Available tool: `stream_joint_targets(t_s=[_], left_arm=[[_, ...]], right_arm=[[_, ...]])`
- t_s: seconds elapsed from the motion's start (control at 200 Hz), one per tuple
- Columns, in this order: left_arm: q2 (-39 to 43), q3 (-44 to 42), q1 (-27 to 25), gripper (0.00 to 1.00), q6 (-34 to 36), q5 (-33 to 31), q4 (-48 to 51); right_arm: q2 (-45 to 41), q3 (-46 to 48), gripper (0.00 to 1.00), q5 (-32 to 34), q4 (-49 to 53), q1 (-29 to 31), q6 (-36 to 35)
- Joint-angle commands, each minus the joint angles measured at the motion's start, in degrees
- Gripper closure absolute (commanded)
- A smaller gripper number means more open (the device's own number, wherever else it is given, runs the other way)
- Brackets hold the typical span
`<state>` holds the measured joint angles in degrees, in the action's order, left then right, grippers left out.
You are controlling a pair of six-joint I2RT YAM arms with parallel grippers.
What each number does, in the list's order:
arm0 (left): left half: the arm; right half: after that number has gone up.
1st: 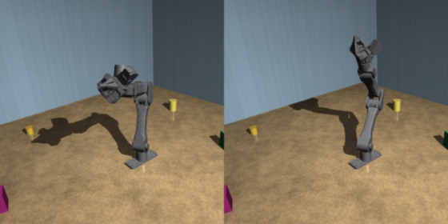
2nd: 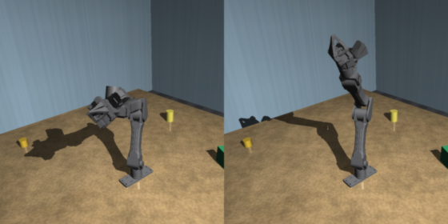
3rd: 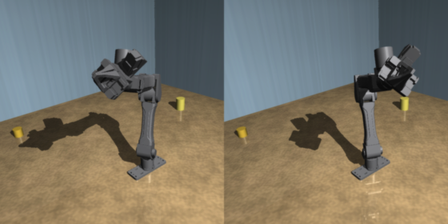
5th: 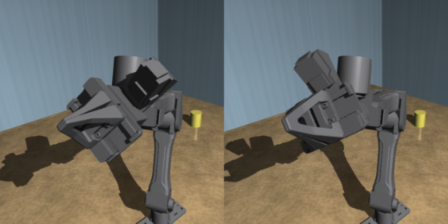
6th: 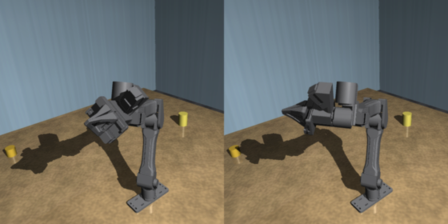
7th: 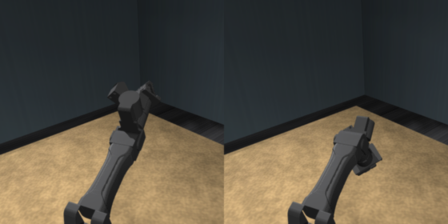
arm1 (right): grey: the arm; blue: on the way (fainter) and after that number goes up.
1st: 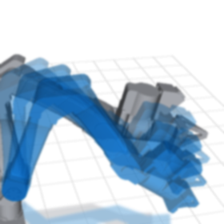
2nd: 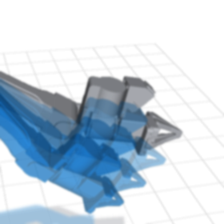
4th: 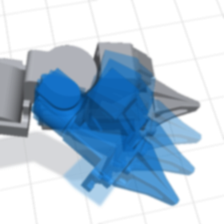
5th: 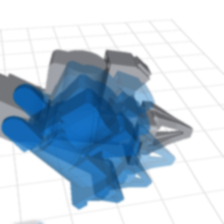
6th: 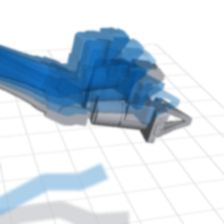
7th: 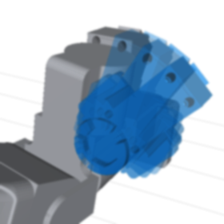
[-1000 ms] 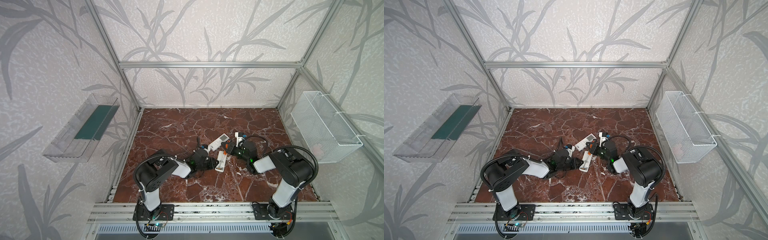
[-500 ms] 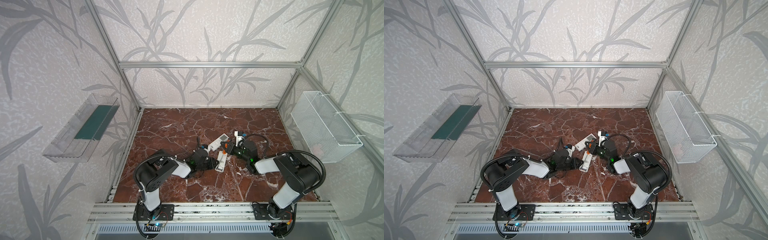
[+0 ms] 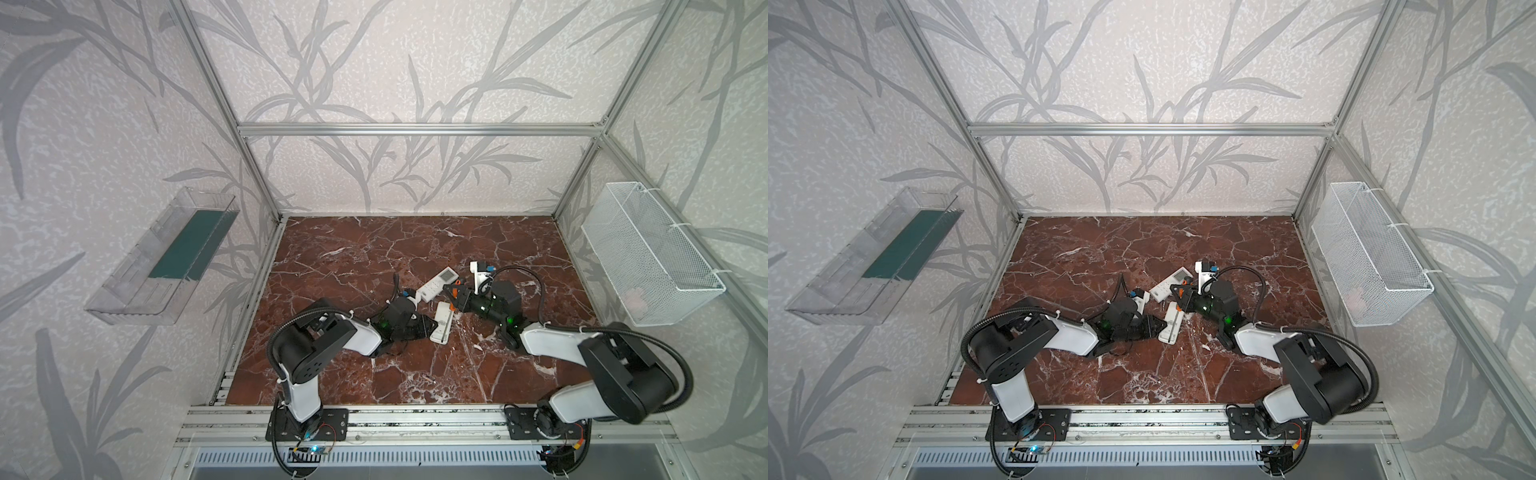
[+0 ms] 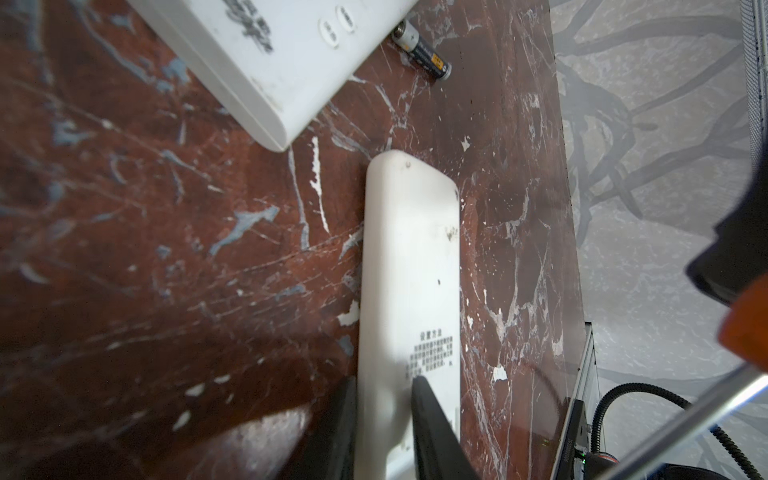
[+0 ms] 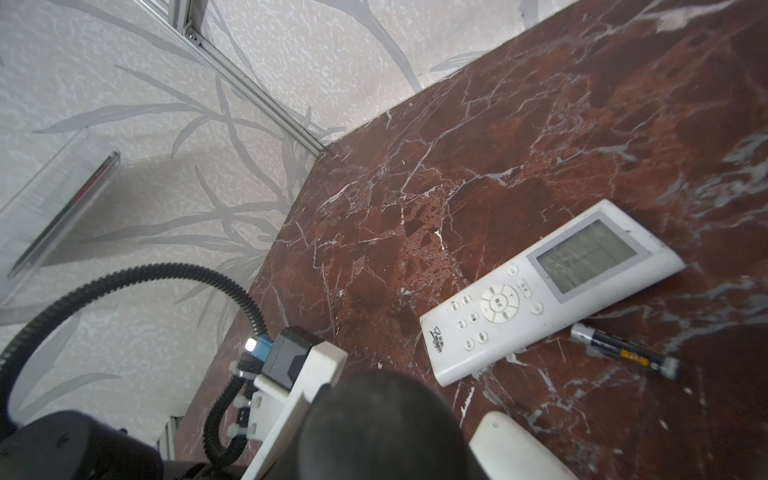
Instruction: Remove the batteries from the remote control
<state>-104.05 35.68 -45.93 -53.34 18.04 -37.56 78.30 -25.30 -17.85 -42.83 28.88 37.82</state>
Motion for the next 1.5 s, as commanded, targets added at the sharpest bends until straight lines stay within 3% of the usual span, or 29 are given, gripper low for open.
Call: stream_joint_targets(t_s=[0.0,0.18,0.805,1.165,1.3,1.495], left_arm=[[-1.59,0.05,0.37,0.74,1.37,0.11,7.05],[-2.17,1.01,0.61,0.74,1.82,0.5,7.24],[3.29,1.89,1.18,0.73,6.02,-0.42,13.51],[12.79,7.44,1.15,0.64,16.43,-4.33,30.7],[16.91,9.41,1.19,0.63,21.3,-7.61,37.73],[21.76,11.56,1.18,0.63,27.49,-11.67,46.67]], right_arm=[[-8.74,0.21,1.0,3.01,12.34,2.88,-7.6],[-15.31,1.61,1.0,6.92,17.22,3.2,-10.11],[-16.44,-0.97,1.0,6.46,21.2,3.28,-11.75],[-16.23,-4.65,1.0,10.17,32.59,3.23,-13.34],[-15.2,-8.24,1.0,11.8,41.73,0.07,-13.44],[-11.77,-14.07,1.0,7.62,54.93,-8.47,-14.62]])
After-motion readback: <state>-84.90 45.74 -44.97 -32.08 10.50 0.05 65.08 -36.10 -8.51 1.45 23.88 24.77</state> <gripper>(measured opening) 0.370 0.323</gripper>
